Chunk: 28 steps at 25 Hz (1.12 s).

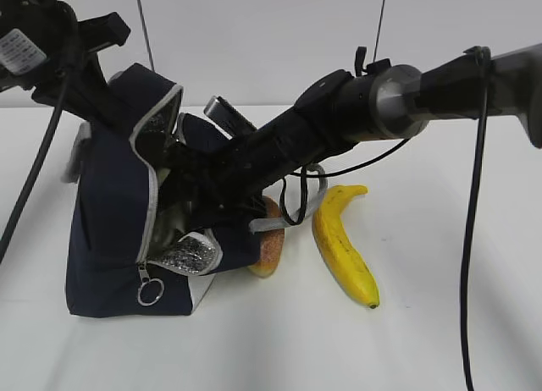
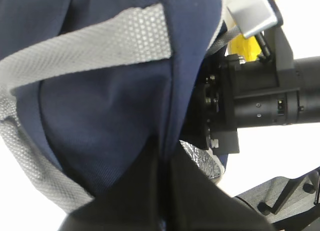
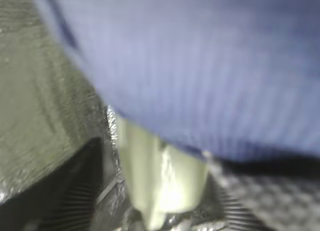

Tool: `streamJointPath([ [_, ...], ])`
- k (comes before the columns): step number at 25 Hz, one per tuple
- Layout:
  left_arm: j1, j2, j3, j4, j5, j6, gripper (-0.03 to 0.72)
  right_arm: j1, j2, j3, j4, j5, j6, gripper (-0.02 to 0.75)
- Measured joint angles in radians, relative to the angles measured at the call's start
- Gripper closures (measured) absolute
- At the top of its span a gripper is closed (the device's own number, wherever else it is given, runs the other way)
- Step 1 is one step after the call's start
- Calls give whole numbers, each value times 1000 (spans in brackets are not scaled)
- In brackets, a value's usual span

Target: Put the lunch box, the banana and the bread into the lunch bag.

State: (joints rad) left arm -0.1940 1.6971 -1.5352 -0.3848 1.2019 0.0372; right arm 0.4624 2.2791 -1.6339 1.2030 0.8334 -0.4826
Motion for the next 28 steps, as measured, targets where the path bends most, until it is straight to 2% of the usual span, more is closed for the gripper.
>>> streamJointPath([
  [3, 0, 1, 0, 2, 2, 0, 690, 0, 0, -2, -5, 17, -8, 160],
  [6, 0, 1, 0, 2, 3, 1, 690, 0, 0, -4, -7, 39, -19, 127],
  [11, 0, 1, 0, 2, 5, 1, 690, -10, 6, -45, -35, 122, -35, 141],
  [20, 0, 1, 0, 12, 12, 8, 690, -33, 18, -254, -74, 346, -35, 148],
  [25, 0, 1, 0, 30, 14, 8, 690, -35, 18, -331, -98, 361, 13, 148],
  [28, 0, 1, 0, 35, 14, 8, 690, -41, -4, -347, -186, 363, 55, 148],
])
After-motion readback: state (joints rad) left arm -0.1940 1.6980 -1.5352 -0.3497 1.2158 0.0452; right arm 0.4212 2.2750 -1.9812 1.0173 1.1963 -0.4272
